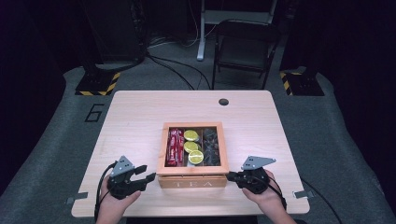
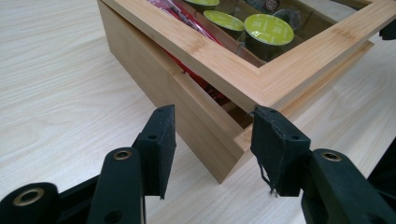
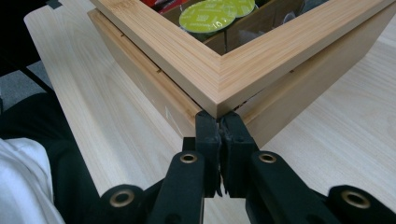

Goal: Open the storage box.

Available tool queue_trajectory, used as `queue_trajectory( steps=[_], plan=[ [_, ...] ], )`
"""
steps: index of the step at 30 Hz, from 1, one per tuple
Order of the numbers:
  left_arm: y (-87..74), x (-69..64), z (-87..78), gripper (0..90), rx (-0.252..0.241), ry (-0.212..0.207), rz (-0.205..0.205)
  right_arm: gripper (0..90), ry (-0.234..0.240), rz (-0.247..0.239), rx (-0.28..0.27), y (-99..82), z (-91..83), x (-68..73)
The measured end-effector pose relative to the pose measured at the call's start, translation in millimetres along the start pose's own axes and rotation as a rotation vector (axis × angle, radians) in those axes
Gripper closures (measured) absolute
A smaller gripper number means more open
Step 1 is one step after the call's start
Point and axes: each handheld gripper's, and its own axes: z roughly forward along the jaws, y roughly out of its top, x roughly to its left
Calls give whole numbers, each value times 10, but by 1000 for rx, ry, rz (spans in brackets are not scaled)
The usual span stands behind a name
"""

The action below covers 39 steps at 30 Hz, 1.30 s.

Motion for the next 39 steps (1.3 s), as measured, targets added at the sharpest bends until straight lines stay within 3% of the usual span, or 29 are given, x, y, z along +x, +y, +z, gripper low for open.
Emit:
queue_trajectory(
  steps=[1,9,10,16,21,24,30,39],
  plan=[
    [-1,1,-4,500,-1,4,7,863,2,-17,-1,5,4,-10],
    [-20,-32,29,504,8,-10,-3,862,7,-10,-29,42,-19,-12],
    [-13,-54,55,508,9,-7,19,862,6,-5,-31,45,-23,-8],
    [27,-125,115,560,16,-29,43,862,4,-12,-32,48,-21,-7],
    [128,-215,162,659,20,-2,79,861,-5,-16,-40,76,-45,-2],
    [151,-242,154,679,11,20,82,857,-2,-23,-58,94,-62,-12],
    [200,-240,116,678,5,17,57,809,4,-8,-72,126,-85,-34],
    [325,-223,63,692,14,15,42,737,-48,-26,-83,224,-135,-23]
  ],
)
